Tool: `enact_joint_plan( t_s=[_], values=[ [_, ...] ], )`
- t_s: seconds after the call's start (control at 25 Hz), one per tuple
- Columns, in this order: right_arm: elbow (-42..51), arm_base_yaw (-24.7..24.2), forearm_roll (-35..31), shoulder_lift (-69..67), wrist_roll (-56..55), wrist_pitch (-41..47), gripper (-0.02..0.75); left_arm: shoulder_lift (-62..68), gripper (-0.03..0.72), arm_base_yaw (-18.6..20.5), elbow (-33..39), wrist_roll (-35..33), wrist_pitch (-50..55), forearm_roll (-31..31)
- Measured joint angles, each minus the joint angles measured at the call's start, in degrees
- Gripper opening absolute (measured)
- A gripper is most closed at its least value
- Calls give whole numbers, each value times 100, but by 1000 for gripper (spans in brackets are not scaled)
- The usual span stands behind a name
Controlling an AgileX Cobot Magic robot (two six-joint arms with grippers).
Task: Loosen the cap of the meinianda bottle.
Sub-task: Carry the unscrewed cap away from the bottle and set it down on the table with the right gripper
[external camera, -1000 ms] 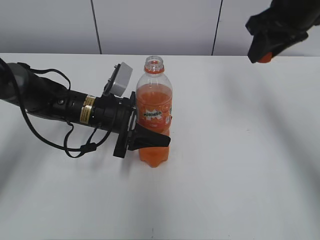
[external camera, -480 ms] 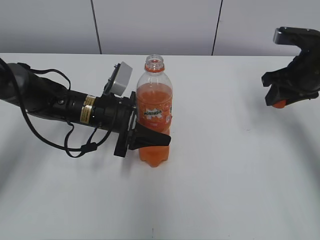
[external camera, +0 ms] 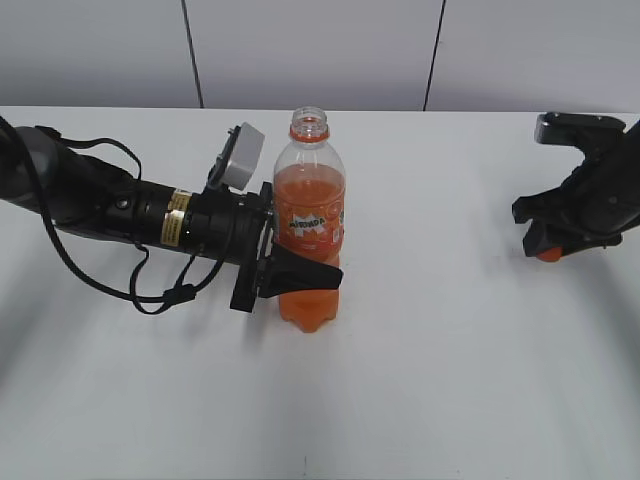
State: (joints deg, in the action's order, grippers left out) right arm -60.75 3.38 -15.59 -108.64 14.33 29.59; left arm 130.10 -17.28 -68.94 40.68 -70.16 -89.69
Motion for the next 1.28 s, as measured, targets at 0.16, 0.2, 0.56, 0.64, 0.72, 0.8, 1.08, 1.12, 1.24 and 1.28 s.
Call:
enact_joint_plan(
  t_s=[0.16, 0.2, 0.56, 0.64, 0.72, 0.8, 1.08, 1.12, 1.24, 1.28],
  values=[
    [12, 0, -5, -269, 0, -16, 272, 0, 412, 0, 0, 0, 6, 4],
    [12, 0, -5, -316, 0, -23, 272, 0, 412, 0, 0, 0, 6, 7],
    [12, 0, -57, -470, 0, -56, 272, 0, 412, 0, 0, 0, 12, 11],
    [12, 0, -100, -486, 0, -56, 272, 0, 412, 0, 0, 0, 12, 11],
    [12, 0, -138, -486, 0, -56, 272, 0, 412, 0, 0, 0, 12, 11],
    [12, 0, -150, -486, 0, -56, 272, 0, 412, 0, 0, 0, 12, 11],
    [12, 0, -156, -486, 0, -50, 276, 0, 412, 0, 0, 0, 12, 11],
    [12, 0, -156, -486, -10, -50, 283, 0, 412, 0, 0, 0, 12, 11],
    [12, 0, -156, -486, -10, 3, 314, 0, 412, 0, 0, 0, 12, 13],
    [12, 0, -161, -486, -10, 9, 332, 0, 412, 0, 0, 0, 12, 13]
  ],
)
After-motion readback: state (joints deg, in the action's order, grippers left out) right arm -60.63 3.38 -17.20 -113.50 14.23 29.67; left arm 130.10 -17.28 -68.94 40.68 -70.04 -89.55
